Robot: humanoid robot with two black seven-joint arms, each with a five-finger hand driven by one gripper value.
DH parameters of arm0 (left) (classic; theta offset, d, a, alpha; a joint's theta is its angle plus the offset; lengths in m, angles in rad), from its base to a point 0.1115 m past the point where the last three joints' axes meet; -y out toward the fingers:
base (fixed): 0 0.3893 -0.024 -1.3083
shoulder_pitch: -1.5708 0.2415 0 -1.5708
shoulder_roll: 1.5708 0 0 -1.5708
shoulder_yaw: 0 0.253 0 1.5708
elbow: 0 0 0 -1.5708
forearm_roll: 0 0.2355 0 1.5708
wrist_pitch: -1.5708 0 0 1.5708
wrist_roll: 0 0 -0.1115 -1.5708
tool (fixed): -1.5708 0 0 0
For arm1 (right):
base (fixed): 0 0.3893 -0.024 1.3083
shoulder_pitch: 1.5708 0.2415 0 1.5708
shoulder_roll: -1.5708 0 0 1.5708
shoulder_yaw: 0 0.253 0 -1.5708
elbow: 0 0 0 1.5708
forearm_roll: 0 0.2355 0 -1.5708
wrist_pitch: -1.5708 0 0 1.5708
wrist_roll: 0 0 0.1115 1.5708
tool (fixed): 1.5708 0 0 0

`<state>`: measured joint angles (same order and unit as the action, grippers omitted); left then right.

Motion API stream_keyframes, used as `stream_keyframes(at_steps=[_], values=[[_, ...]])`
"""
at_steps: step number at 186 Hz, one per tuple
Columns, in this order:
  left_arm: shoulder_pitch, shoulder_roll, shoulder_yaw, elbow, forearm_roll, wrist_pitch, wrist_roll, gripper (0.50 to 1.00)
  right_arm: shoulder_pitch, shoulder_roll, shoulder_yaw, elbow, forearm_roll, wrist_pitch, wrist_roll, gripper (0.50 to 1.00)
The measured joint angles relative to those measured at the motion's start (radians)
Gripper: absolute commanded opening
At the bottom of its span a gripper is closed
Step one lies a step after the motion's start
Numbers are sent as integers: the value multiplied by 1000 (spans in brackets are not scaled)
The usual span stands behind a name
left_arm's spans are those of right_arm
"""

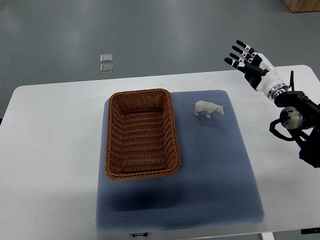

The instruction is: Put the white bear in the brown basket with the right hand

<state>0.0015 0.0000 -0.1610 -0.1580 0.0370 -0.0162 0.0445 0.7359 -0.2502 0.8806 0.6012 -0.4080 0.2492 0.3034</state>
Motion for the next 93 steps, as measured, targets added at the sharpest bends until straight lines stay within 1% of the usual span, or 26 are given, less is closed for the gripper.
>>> stream_keyframes(at_steps=[35,93], values=[[0,0,0,0,0,0,0,1000,2,-2,-2,0,-1,-1,-1,928],[0,0,0,0,0,0,0,1000,12,-17,-23,6,-20,22,-3,928]])
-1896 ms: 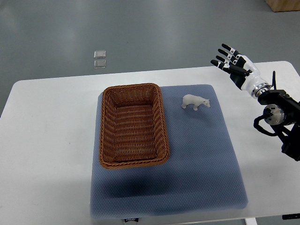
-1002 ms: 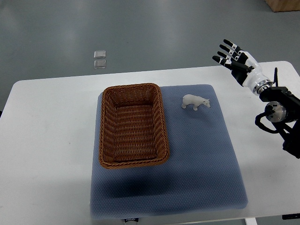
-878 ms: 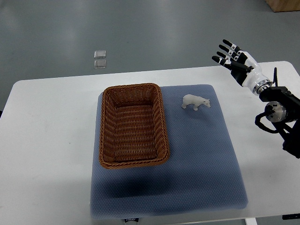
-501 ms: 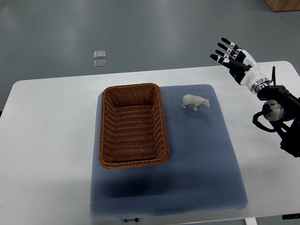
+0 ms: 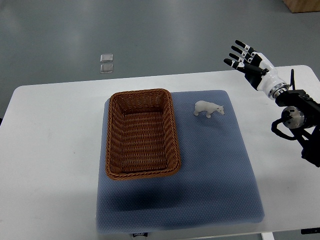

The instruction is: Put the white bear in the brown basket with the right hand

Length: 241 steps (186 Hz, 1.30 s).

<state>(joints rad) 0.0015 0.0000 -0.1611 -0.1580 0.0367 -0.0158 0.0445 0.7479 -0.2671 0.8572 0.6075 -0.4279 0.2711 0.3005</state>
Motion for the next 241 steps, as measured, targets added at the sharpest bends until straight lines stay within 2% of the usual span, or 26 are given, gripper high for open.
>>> stream_keyframes(at_steps=[32,82,162,216,241], values=[[0,0,0,0,0,0,0,1000,17,-13,-4,8,-72,57,3,926],[0,0,0,0,0,0,0,1000,37,-52,-31,54,-346,61,17,926],[0,0,0,0,0,-1,0,1000,146,-190,-318,268,-807,23,46,919],[0,0,0,0,0,0,0,1000,159,-184,-415,286,-996,-31,33,889],[0,0,0,0,0,0,0,1000,162,-180,-459,285,-1007,-69,-2,870]])
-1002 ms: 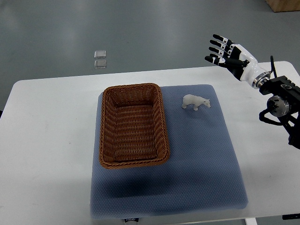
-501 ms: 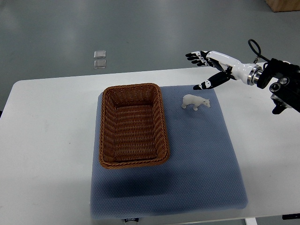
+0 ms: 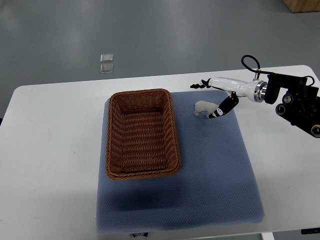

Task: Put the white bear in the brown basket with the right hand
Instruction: 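Reach the right hand toward the white polar bear figurine, then close the right hand's fingers around the white bear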

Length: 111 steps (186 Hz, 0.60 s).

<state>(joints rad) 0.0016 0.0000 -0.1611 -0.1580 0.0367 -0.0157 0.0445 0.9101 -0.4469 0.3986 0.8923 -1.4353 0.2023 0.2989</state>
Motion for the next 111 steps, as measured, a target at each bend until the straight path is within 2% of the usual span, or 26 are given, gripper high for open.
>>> stream_keyframes(at_steps=[26,69,111], values=[[0,0,0,0,0,0,0,1000,1,18,-10,-7,-8,-14,-48,842],[0,0,0,0,0,0,0,1000,-1,51,-11,-16,-16,-26,-110,834],[0,0,0,0,0,0,0,1000,-1,80,-53,-66,-32,-48,-125,809]])
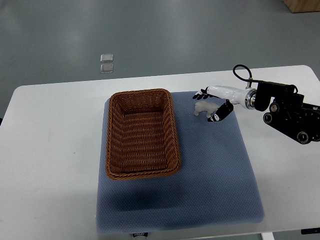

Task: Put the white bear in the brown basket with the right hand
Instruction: 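Close the right hand's fingers around the white bear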

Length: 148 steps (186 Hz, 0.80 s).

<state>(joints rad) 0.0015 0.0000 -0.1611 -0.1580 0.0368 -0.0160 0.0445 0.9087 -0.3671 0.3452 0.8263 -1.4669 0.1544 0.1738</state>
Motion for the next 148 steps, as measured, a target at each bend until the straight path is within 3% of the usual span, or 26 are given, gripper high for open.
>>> stream_keyframes(at_steps=[35,77,113,126,132,148], values=[[0,0,0,0,0,0,0,1000,3,35,-11,-78,-11,-22,0,778],[0,0,0,0,0,0,0,1000,26,39,-13,-84,-11,-24,0,705],[0,0,0,0,0,0,0,1000,29,39,-26,-81,-23,-15,0,682],[0,0,0,0,0,0,0,1000,31,39,-41,-81,-27,-15,2,639],[0,0,0,0,0,0,0,1000,32,39,-47,-81,-28,-15,2,584],[0,0,0,0,0,0,0,1000,33,39,-55,-81,-30,-15,2,500]])
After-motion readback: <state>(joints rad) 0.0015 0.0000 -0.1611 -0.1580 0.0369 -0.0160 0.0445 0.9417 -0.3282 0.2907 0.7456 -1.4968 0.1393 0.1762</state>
